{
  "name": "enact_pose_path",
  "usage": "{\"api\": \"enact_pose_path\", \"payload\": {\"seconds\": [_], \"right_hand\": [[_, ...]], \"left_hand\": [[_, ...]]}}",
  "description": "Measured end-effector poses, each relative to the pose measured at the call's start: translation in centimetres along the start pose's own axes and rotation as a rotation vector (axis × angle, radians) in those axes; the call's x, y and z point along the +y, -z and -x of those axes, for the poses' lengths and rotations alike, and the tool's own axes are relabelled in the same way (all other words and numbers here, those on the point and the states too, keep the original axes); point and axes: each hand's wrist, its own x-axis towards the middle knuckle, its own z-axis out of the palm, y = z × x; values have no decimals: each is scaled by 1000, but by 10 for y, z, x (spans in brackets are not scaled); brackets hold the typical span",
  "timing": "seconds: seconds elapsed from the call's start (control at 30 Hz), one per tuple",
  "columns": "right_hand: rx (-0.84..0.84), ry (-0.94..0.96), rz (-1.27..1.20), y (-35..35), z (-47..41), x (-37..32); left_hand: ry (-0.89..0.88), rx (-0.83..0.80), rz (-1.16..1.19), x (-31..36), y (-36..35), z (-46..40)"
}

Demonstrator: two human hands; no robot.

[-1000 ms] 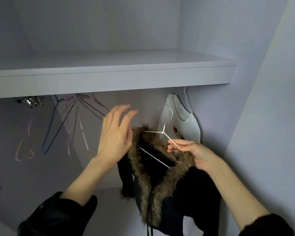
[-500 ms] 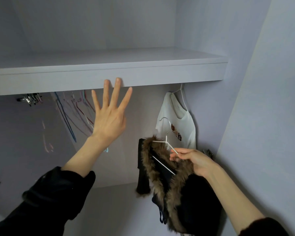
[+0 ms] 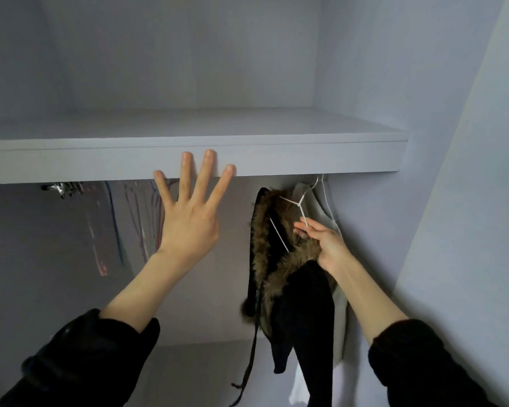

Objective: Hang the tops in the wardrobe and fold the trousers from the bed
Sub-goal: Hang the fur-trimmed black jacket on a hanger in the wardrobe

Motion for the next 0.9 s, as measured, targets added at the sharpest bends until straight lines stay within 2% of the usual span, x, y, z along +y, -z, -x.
{"api": "enact_pose_path", "payload": {"seconds": [0.3,0.57,0.77,0.83,0.9], "right_hand": [[27,90,-106,-10,-60,-28],[154,62,-45,-18,-90,-35],[487,120,100,-6,-97,-44],[527,142,71,-5,-92,-46],[570,174,202,-6,-86,-44]], "left_hand": [[2,19,-42,-2,-5,0],[9,15,-59,-1,-3,0],[32,8,-65,1,-1,0],[34,-6,-67,1,0,1],[36,-27,-70,1,0,1]]}}
